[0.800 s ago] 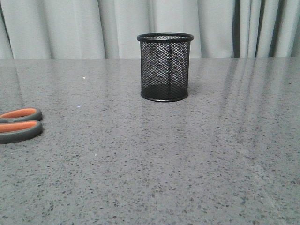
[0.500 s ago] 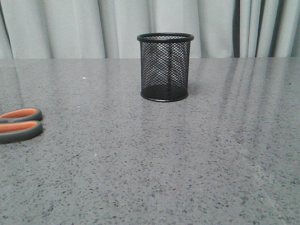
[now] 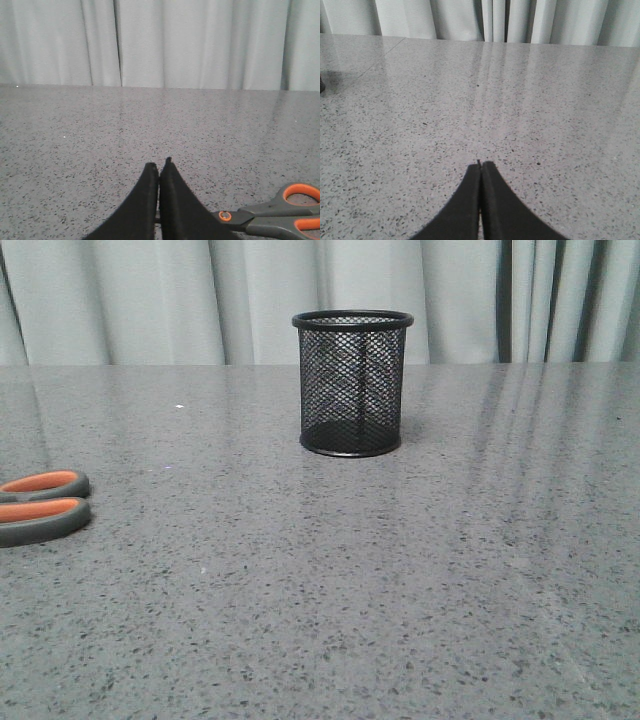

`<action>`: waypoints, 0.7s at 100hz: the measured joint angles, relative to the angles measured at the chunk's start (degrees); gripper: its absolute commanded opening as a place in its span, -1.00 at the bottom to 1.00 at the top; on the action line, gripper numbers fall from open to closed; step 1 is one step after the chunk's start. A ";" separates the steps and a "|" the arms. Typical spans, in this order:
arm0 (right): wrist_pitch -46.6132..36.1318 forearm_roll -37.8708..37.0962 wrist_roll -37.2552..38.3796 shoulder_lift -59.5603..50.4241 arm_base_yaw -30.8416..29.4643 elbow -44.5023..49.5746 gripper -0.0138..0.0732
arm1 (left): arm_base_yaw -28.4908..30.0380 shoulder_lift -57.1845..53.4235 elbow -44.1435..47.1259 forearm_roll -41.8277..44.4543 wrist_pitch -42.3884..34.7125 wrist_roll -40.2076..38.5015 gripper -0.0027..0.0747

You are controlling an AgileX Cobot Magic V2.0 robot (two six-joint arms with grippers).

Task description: Put scissors into bucket

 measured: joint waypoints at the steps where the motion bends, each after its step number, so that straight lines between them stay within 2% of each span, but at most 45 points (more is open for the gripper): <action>1: 0.00 0.00 0.00 0.00 0.00 0.00 -0.81 | 0.00 0.00 0.00 0.00 0.00 0.00 -0.99; 52: -1.93 0.43 0.00 0.00 0.00 0.00 -0.81 | 0.00 0.00 0.00 0.00 0.00 0.00 -0.99; 70: -2.43 3.48 0.00 0.00 0.00 0.00 -0.81 | 0.00 0.00 0.00 -1.12 0.00 0.00 -0.99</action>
